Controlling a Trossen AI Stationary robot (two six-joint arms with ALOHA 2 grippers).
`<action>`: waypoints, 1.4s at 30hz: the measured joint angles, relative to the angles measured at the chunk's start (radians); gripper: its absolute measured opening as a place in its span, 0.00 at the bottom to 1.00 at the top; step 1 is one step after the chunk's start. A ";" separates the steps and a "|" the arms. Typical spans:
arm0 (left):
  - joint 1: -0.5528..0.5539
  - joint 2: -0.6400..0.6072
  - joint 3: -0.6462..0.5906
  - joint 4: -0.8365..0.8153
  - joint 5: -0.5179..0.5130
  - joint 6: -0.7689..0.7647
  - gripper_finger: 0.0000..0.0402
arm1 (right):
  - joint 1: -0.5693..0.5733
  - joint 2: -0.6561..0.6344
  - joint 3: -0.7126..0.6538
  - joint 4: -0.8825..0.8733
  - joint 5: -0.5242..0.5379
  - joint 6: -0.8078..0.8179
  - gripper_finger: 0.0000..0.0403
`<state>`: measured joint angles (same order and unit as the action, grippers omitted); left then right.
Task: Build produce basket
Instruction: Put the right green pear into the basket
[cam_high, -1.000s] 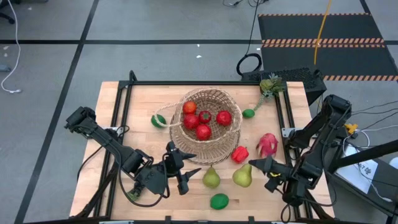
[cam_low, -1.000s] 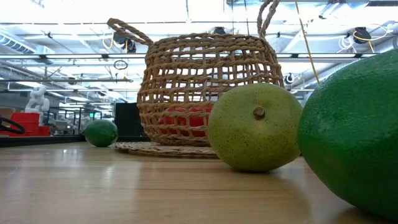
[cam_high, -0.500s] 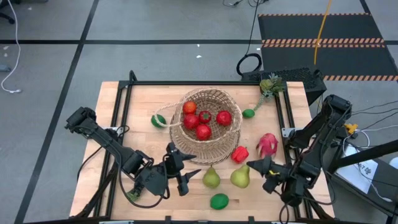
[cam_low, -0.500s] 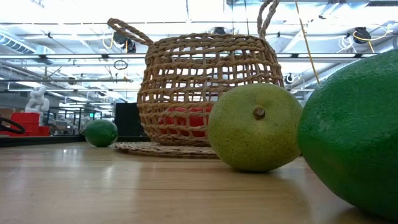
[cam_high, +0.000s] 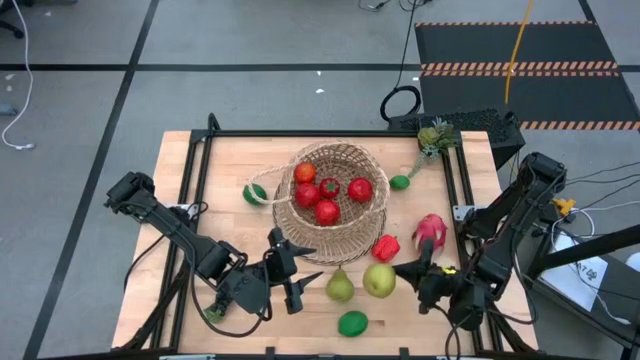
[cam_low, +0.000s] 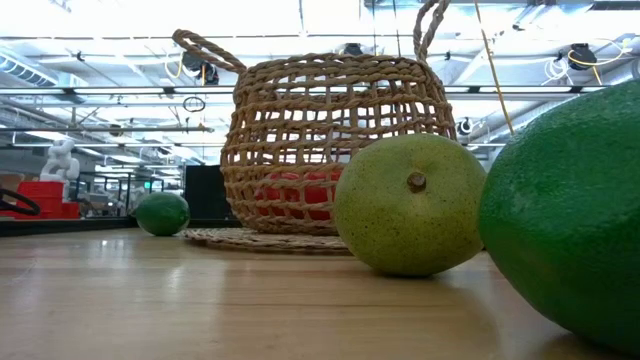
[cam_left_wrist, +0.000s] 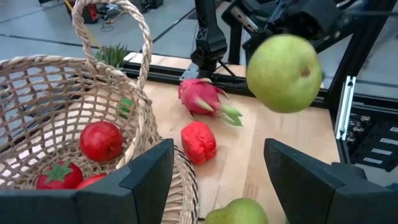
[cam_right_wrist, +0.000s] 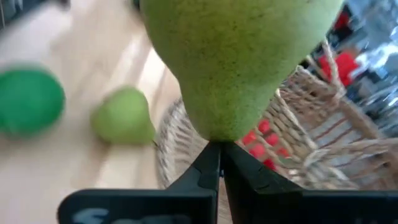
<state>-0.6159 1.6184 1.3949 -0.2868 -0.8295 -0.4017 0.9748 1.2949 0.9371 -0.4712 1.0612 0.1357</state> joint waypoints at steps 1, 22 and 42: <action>0.000 0.000 0.000 0.000 0.000 0.008 0.62 | -0.003 0.000 0.000 0.027 -0.010 0.029 0.01; 0.000 -0.001 0.000 -0.001 0.000 0.318 0.62 | -0.093 0.031 0.000 0.365 -0.018 0.594 0.01; -0.013 -0.119 0.000 -0.374 -0.054 0.097 0.62 | -0.340 0.141 0.104 0.672 -0.177 0.418 0.01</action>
<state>-0.6286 1.4996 1.3947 -0.6604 -0.8833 -0.3046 0.6348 1.4357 1.0407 0.2006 0.8837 0.5538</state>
